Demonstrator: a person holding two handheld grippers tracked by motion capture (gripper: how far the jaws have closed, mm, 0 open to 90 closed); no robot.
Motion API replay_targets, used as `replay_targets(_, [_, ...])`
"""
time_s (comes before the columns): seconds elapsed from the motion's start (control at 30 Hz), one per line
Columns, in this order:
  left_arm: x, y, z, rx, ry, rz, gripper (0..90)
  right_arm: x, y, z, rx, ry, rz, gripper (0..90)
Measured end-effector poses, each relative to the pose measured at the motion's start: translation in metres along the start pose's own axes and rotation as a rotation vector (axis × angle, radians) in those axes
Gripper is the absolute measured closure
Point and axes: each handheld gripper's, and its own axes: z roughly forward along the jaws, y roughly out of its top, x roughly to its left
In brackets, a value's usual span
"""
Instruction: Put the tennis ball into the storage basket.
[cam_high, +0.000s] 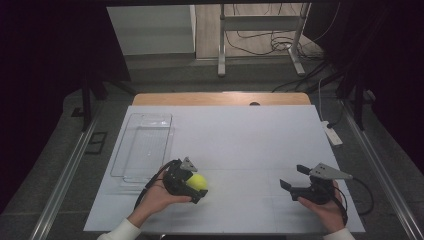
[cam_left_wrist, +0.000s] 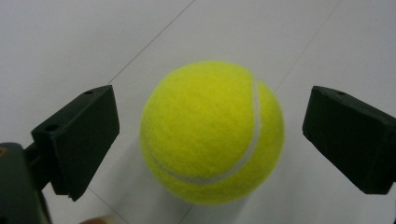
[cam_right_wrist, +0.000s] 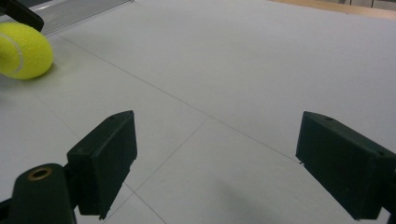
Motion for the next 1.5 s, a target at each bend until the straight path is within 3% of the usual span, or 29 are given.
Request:
replay_targets(0.33, [-0.001,-0.001,0.006,0.019,0.035,0.004,11.0,-0.001,0.000,0.000,0.000,0.000,0.001,12.9])
replay_targets(0.57, [-0.001,-0.003,0.005,0.015,0.028,0.004,25.3,0.000,0.000,0.000,0.001,0.000,0.002,12.9])
replay_targets(0.8, [-0.001,-0.003,0.003,-0.002,0.053,0.001,26.4,-0.001,0.000,0.000,0.000,-0.002,0.001,12.9])
replay_targets(1.5, [0.000,-0.004,-0.011,-0.109,0.068,0.011,26.6,-0.001,0.000,-0.001,-0.002,-0.004,-0.003,13.0])
